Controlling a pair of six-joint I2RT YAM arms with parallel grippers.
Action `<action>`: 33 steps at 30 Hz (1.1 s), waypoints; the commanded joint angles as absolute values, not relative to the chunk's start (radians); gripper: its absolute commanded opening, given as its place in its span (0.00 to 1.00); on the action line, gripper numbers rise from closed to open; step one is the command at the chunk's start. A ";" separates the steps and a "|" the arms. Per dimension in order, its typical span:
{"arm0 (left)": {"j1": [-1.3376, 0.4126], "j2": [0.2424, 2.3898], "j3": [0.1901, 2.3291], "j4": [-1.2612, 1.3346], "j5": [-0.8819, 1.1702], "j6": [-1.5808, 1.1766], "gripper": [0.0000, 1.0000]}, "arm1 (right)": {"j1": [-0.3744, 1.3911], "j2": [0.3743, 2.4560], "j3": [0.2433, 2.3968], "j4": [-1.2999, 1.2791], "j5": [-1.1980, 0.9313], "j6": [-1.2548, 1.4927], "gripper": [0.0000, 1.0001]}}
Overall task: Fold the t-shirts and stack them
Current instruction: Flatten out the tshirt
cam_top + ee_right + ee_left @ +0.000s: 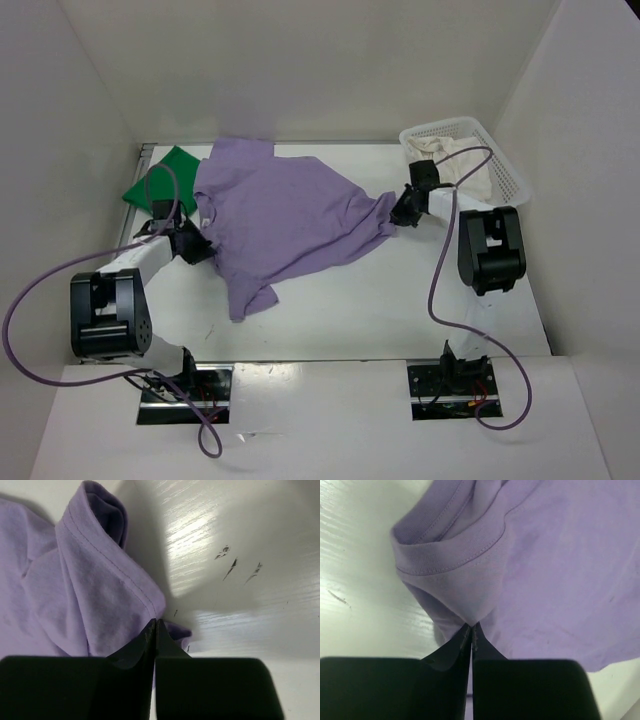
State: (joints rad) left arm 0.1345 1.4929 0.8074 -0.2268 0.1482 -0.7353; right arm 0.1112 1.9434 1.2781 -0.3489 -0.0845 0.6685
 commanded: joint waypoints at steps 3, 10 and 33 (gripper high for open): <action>0.138 1.326 0.966 -0.387 0.178 -0.663 0.01 | 0.136 1.728 1.281 -0.380 -0.073 0.652 0.00; 0.138 1.212 1.256 -0.698 0.167 -0.520 0.00 | 0.158 1.380 1.218 -0.569 -0.104 0.577 0.00; 0.040 1.878 1.751 -0.664 0.134 -0.494 0.00 | 0.084 1.777 1.525 -0.545 -0.137 0.566 0.00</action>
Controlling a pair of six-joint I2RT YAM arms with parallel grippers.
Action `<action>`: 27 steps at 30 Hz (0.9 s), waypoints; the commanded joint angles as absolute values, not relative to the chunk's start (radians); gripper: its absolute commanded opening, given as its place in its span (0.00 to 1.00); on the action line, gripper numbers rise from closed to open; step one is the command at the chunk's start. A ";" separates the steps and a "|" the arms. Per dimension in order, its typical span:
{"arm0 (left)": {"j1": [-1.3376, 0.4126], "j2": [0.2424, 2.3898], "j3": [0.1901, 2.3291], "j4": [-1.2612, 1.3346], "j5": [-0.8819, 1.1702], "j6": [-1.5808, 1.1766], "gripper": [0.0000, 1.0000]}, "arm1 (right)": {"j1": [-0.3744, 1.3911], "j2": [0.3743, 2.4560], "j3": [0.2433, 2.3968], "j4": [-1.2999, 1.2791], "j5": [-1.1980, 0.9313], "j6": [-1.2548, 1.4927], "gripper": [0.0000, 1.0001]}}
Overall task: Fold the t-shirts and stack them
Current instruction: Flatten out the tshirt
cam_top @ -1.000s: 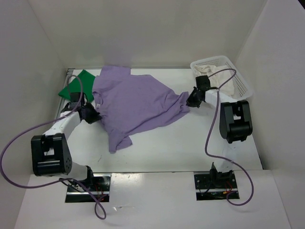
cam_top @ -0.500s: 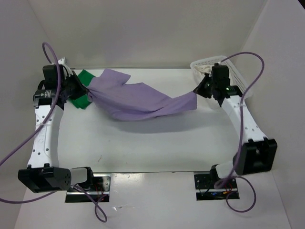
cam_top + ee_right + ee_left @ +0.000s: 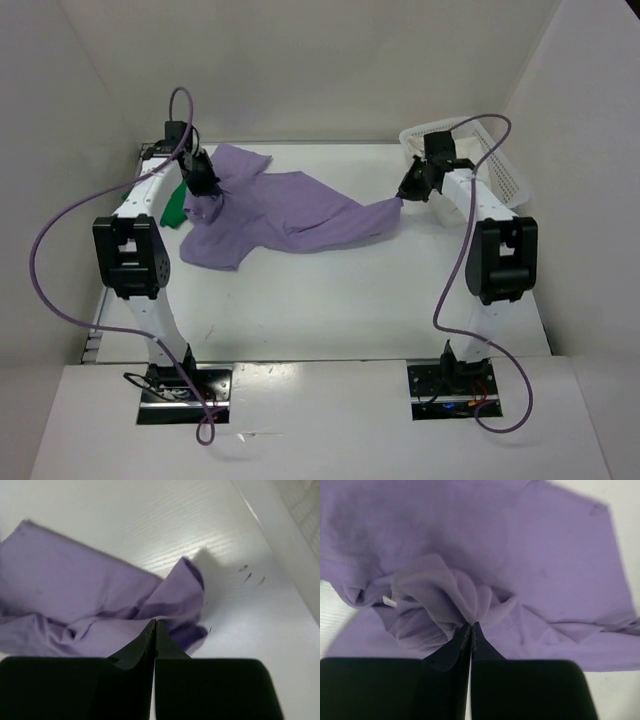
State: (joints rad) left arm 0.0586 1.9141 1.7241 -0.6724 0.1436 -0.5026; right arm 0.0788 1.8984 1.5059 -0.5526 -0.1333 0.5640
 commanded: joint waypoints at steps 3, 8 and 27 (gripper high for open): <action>0.040 1.757 1.593 -0.655 0.104 -0.466 0.00 | 0.084 1.637 1.341 -0.518 -0.175 0.589 0.00; 0.040 1.507 1.367 -0.740 0.077 -0.456 0.00 | 0.094 1.452 1.148 -0.548 -0.173 0.580 0.00; 0.049 1.881 1.636 -0.589 0.066 -0.471 0.86 | 0.055 1.813 1.459 -0.502 -0.098 0.571 0.21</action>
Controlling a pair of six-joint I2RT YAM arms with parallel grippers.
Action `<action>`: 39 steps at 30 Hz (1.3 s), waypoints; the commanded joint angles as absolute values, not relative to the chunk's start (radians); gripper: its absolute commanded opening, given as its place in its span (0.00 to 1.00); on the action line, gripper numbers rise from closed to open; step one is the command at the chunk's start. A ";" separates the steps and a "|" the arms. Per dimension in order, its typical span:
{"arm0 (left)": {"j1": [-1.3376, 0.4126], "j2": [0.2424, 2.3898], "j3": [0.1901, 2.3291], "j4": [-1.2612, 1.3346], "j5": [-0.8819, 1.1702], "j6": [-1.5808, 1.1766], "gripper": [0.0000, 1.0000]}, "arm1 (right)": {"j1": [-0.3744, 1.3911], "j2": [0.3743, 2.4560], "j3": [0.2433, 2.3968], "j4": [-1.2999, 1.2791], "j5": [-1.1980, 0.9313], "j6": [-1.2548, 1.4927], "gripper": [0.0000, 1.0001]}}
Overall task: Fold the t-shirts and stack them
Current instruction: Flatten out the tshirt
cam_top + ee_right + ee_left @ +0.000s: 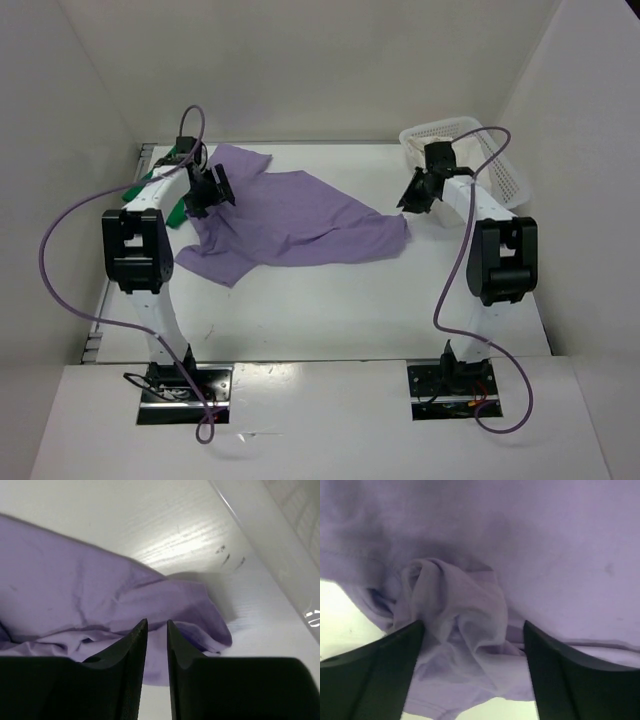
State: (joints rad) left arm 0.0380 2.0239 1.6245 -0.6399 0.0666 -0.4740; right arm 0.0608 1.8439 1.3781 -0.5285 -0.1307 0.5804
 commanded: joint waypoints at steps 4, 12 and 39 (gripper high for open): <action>0.100 1.657 1.406 -0.528 0.057 -0.492 0.87 | 0.055 1.727 1.425 -0.511 -0.107 0.580 0.36; 0.305 1.367 0.996 -0.508 0.058 -0.586 0.08 | 0.087 1.453 1.151 -0.454 -0.199 0.626 0.09; 0.419 1.736 0.948 -0.235 0.095 -0.698 0.26 | 0.153 1.269 0.971 -0.456 -0.249 0.635 0.08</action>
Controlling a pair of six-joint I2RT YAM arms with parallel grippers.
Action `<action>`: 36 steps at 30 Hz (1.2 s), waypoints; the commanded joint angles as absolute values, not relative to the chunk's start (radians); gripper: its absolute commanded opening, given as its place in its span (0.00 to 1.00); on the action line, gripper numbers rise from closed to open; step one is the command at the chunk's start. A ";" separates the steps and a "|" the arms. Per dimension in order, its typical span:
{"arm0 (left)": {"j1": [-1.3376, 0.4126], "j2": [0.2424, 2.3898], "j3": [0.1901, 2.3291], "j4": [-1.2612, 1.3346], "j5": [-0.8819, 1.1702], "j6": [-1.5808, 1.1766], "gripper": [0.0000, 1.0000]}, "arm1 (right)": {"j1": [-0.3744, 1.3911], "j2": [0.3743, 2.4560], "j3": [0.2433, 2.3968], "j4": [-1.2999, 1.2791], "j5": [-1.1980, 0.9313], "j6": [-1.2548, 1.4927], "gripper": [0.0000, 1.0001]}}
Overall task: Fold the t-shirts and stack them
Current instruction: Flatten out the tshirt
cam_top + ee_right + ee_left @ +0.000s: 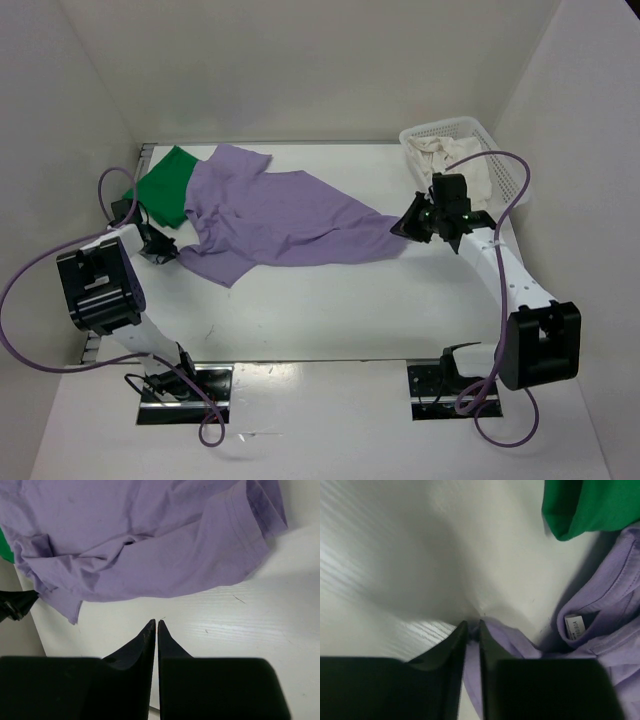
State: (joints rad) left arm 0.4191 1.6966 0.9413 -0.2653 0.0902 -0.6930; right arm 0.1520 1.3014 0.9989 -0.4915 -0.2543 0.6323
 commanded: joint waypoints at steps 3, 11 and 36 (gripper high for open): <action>0.419 1.736 0.939 -0.225 0.107 -0.689 0.10 | 0.153 1.278 0.947 -0.446 -0.221 0.658 0.14; 0.419 1.494 0.920 -0.325 0.213 -0.680 0.00 | 0.144 1.400 0.867 -0.375 -0.133 0.738 0.41; 0.196 1.195 0.836 -0.417 0.316 -0.670 0.00 | 0.074 1.608 0.930 -0.251 -0.040 0.853 0.41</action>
State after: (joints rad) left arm 0.2035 1.2182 0.8436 -0.4202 0.2886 -0.6838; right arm 0.0807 1.6329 0.8829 -0.2794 -0.0837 0.8482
